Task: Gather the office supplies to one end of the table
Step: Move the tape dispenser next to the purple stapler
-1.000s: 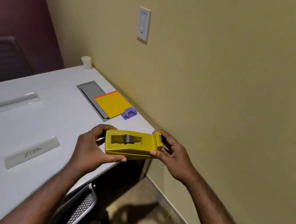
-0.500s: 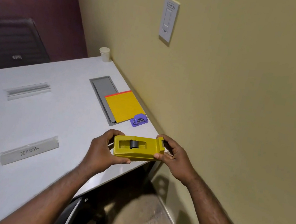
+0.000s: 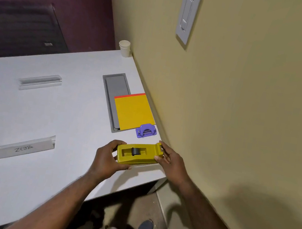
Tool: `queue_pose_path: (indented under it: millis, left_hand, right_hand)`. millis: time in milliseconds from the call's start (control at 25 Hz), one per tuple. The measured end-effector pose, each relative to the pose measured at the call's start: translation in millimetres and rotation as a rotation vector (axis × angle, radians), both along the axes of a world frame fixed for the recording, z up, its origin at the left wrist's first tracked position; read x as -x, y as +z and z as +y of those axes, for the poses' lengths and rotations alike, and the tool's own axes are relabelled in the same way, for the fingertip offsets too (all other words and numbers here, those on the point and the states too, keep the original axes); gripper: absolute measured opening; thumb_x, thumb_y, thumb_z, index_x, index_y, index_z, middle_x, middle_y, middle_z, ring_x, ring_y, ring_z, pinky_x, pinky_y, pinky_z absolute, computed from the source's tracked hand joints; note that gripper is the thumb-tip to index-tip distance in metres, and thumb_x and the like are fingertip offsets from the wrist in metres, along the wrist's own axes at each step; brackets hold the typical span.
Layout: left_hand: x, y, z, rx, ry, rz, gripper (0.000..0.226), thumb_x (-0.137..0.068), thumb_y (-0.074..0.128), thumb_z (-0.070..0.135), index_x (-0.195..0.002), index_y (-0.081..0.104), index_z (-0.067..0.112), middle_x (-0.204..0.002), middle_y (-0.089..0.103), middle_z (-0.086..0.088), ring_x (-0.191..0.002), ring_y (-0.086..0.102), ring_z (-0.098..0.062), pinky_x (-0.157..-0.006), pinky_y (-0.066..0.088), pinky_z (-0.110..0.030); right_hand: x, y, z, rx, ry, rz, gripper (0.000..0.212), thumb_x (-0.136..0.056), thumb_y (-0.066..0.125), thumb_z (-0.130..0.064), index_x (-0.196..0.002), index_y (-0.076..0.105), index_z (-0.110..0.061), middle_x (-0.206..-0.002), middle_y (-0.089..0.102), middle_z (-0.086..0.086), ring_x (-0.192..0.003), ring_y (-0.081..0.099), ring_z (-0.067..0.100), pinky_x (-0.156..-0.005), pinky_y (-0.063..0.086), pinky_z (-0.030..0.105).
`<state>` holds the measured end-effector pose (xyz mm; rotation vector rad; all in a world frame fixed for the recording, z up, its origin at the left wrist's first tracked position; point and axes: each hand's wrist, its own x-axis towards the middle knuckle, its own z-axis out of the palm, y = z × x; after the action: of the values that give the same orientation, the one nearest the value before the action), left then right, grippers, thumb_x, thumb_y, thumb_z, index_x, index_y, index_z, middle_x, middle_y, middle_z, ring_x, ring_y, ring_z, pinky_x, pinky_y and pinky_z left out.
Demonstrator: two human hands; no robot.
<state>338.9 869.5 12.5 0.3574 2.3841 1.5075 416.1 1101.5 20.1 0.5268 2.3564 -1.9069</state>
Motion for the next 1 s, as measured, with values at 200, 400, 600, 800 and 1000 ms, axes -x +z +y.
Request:
queue_pose_path:
  millis: [200,400,600,800,1000]
  left_hand:
    - [15.3,-32.7,25.1,0.021,0.088,-0.064,0.074,-0.047,0.094,0.000,-0.101,0.058,0.037,-0.100,0.066,0.009,-0.097,0.061,0.002,-0.074,0.056,-0.016]
    - [40.2,-60.3,37.1,0.033,0.117,-0.113,0.072,-0.050,0.090,-0.003,-0.105,0.059,0.031,-0.100,0.066,0.011,-0.097,0.061,0.003,-0.075,0.054,-0.013]
    - [64.4,-79.2,46.9,0.030,0.088,-0.141,0.072,-0.050,0.093,0.001,-0.107,0.058,0.028,-0.100,0.064,0.017,-0.100,0.062,-0.002,-0.081,0.055,-0.019]
    - [76.8,-90.3,55.6,0.044,0.049,-0.142,0.071,-0.051,0.094,0.005,-0.109,0.059,0.024,-0.101,0.064,0.014,-0.099,0.061,-0.002,-0.082,0.053,-0.019]
    - [83.3,-94.9,60.3,0.045,0.059,-0.146,0.069,-0.051,0.094,0.004,-0.109,0.060,0.019,-0.099,0.065,0.013,-0.094,0.060,0.009,-0.074,0.045,-0.003]
  right_hand:
    - [29.0,-35.4,1.4,-0.305,-0.082,-0.041,0.034,-0.094,0.059,-0.015,-0.127,0.059,-0.014,-0.109,0.071,0.007,-0.101,0.066,0.021,-0.087,0.049,0.027]
    - [58.2,-59.6,3.5,-0.334,-0.162,-0.076,0.035,-0.092,0.059,-0.010,-0.127,0.060,-0.008,-0.111,0.070,0.010,-0.101,0.064,0.025,-0.082,0.047,0.027]
    - [83.6,-82.9,11.0,-0.349,-0.184,-0.157,0.037,-0.093,0.059,-0.011,-0.130,0.058,-0.013,-0.118,0.068,0.006,-0.105,0.063,0.020,-0.081,0.040,0.018]
    - [93.9,-100.3,16.1,-0.369,-0.216,-0.208,0.035,-0.095,0.055,-0.014,-0.130,0.057,-0.016,-0.119,0.068,0.006,-0.106,0.063,0.021,-0.087,0.044,0.022]
    - [99.7,-104.3,14.4,-0.431,-0.231,-0.201,0.033,-0.097,0.052,-0.016,-0.130,0.057,-0.019,-0.115,0.070,0.004,-0.101,0.064,0.019,-0.082,0.044,0.021]
